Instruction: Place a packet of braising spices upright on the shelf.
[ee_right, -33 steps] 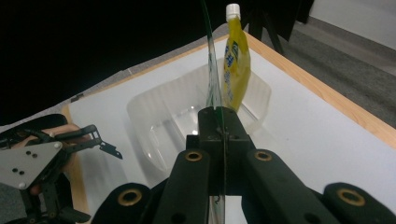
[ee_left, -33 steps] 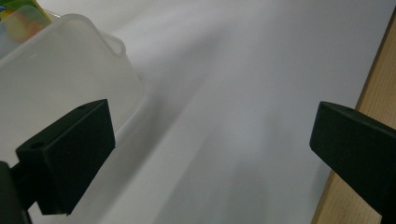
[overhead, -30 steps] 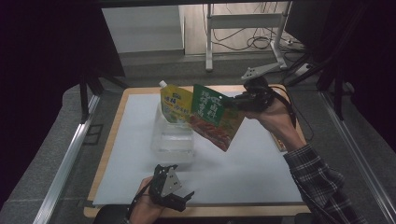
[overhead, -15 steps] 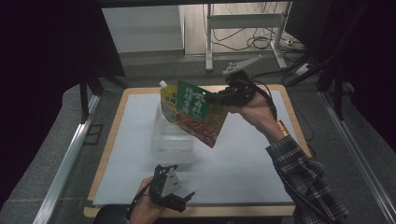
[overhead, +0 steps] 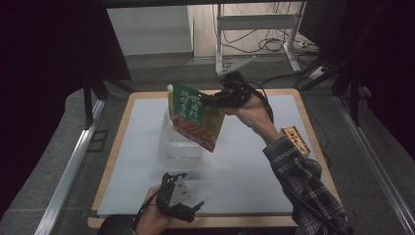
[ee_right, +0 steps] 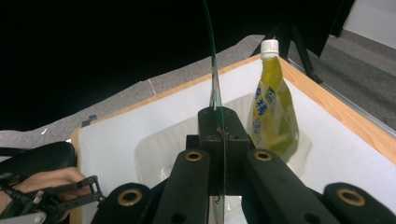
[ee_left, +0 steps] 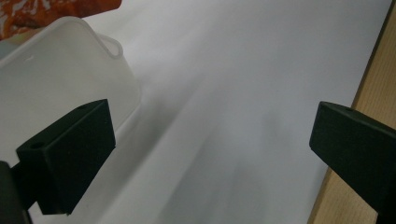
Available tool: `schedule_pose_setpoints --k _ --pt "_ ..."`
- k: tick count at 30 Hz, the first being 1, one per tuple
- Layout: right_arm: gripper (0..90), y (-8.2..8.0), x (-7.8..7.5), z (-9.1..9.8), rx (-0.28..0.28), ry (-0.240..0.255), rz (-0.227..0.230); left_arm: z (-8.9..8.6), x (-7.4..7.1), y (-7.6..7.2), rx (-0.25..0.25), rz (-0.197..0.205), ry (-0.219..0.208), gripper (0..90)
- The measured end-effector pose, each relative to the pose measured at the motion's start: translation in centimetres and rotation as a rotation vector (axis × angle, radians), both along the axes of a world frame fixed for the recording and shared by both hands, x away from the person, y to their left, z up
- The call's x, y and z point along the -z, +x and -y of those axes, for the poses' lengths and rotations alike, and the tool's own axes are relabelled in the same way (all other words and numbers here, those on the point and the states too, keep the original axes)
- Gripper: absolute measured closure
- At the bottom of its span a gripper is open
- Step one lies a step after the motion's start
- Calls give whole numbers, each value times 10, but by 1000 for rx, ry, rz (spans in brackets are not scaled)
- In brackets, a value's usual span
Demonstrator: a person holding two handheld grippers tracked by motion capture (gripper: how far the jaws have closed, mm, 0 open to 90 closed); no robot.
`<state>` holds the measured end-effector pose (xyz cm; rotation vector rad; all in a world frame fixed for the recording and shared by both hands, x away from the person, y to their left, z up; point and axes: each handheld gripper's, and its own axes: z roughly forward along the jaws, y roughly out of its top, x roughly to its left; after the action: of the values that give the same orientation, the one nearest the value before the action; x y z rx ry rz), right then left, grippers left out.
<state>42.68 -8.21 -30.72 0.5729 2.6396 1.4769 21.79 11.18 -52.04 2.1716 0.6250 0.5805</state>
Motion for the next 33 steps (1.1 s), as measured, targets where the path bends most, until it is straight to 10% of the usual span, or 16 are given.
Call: schedule_pose_setpoints --k 33 --pt "891 28 38 -53 -19 -5 -54 0 0 0 7 -4 8 1"
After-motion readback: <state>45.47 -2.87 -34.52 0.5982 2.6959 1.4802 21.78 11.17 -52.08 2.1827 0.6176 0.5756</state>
